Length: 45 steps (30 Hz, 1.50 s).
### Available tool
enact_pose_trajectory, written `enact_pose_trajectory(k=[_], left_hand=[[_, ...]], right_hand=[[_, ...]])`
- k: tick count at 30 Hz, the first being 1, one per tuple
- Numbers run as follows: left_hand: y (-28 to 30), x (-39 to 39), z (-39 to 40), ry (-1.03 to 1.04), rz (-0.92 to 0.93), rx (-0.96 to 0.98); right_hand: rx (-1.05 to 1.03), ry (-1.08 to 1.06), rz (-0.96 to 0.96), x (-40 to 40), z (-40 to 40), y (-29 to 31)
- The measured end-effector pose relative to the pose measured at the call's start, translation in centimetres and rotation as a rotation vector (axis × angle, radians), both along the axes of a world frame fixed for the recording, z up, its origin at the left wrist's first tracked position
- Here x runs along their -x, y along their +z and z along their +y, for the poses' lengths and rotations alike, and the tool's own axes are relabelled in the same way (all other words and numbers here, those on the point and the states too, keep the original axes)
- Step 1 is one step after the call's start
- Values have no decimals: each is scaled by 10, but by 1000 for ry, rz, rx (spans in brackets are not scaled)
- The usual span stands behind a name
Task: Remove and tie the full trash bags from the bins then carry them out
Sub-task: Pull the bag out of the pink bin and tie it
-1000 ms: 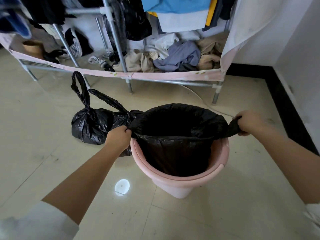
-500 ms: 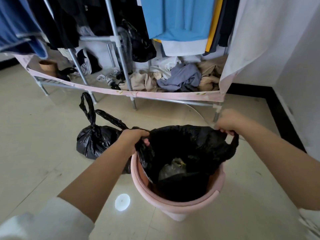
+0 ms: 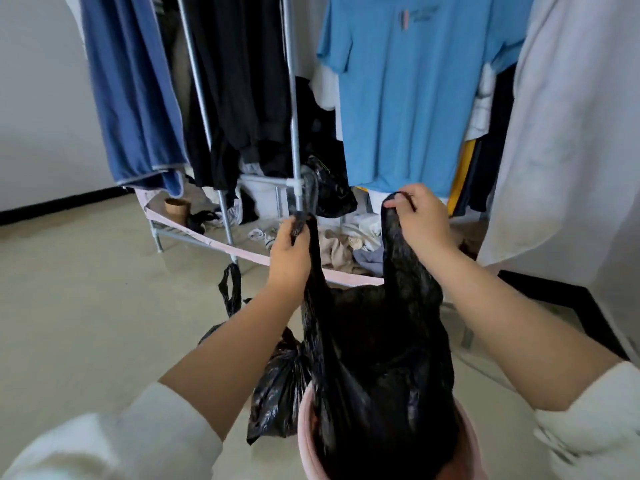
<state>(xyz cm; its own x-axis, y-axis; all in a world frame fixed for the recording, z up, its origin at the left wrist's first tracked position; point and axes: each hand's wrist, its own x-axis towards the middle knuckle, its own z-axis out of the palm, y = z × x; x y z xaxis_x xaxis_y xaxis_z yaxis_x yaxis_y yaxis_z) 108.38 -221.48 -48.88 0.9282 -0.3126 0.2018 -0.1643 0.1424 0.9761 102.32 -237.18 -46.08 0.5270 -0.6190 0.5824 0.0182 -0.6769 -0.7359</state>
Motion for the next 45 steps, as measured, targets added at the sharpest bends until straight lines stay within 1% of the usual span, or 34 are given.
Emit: enact_pose_trajectory(k=[2, 5, 8, 10, 12, 17, 20, 22, 24, 26, 28, 31, 32, 34, 38, 40, 41, 42, 43, 45], left_hand=[[31, -10, 12, 76, -26, 86], [63, -33, 44, 200, -94, 113], [79, -59, 84, 272, -135, 146], [84, -73, 112, 296, -193, 99], [88, -85, 139, 298, -240, 98], [97, -115, 201, 313, -333, 27], [82, -130, 236, 292, -310, -22], [57, -139, 257, 296, -267, -142], [26, -145, 276, 309, -195, -300], [-7, -150, 295, 307, -125, -399], [-43, -154, 318, 332, -66, -480], [-87, -158, 348, 391, -37, -600], [-99, -158, 358, 412, -27, -602], [-116, -156, 370, 456, -13, -542], [-138, -154, 376, 569, 27, -341], [-147, -153, 376, 596, 21, -234], [-152, -153, 376, 578, 19, -202], [-159, -152, 377, 533, 25, -199], [-168, -152, 379, 468, 36, -239], [-186, -151, 383, 350, 50, -407]], right_hand=[[31, 65, -36, -19, 22, 31], [89, 143, -92, -46, 62, 72], [130, 188, -110, -72, 104, 103], [138, 230, -116, -88, 132, 116], [132, 264, -124, -104, 161, 123], [89, 351, -163, -142, 223, 124], [11, 388, -88, -163, 248, 101], [-113, 424, 26, -175, 260, 71], [-184, 429, 164, -182, 268, 32], [-176, 429, 289, -188, 276, -12], [-117, 427, 400, -192, 293, -63], [-133, 441, 450, -194, 318, -116], [-136, 450, 448, -194, 325, -126], [-100, 462, 420, -195, 337, -136], [-52, 461, 262, -195, 348, -151], [-46, 465, 264, -196, 350, -164], [-69, 483, 291, -198, 348, -172], [-100, 506, 330, -201, 346, -181], [-140, 522, 374, -204, 343, -192], [-255, 558, 464, -211, 336, -211]])
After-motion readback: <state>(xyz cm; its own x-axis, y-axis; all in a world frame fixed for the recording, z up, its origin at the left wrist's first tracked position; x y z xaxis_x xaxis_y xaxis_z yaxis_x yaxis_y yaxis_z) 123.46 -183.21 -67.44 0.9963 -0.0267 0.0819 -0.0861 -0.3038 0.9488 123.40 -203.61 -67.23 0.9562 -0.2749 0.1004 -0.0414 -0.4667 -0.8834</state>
